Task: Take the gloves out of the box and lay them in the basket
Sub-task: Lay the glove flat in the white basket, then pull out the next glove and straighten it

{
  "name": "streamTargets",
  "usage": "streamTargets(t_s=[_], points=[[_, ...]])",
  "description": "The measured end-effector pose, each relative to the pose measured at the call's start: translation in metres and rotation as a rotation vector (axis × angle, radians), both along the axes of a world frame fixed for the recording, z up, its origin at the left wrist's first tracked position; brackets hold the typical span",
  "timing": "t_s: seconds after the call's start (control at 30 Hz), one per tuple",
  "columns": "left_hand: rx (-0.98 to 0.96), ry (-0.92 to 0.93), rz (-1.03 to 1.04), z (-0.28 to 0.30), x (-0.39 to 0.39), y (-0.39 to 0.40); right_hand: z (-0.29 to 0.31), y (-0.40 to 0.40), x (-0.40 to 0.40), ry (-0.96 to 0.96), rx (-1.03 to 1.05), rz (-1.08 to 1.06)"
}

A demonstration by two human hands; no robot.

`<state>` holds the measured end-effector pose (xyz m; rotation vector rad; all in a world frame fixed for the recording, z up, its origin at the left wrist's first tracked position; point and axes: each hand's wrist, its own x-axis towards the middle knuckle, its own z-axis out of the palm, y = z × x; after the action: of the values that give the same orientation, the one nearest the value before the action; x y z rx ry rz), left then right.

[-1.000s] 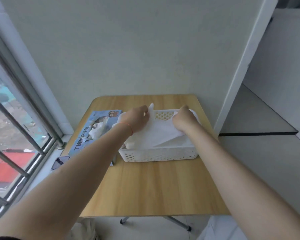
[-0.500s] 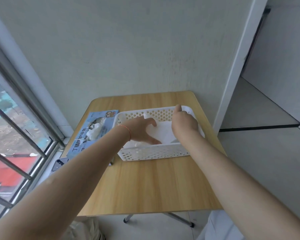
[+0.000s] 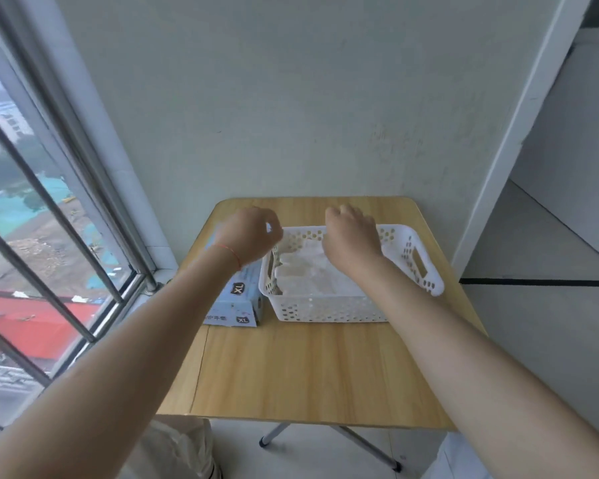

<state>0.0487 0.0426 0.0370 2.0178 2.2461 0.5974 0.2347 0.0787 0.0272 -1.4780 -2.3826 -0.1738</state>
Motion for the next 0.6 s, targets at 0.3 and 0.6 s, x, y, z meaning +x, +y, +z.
streamTargets(t_s=[0.3, 0.6], points=[[-0.14, -0.215, 0.073, -0.019, -0.074, -0.046, -0.001, -0.021, -0.106, 0.135, -0.42, 0.286], [0.234, -0.311, 0.074, -0.036, -0.092, -0.046, -0.002, -0.016, -0.124, 0.297, -0.422, 0.293]])
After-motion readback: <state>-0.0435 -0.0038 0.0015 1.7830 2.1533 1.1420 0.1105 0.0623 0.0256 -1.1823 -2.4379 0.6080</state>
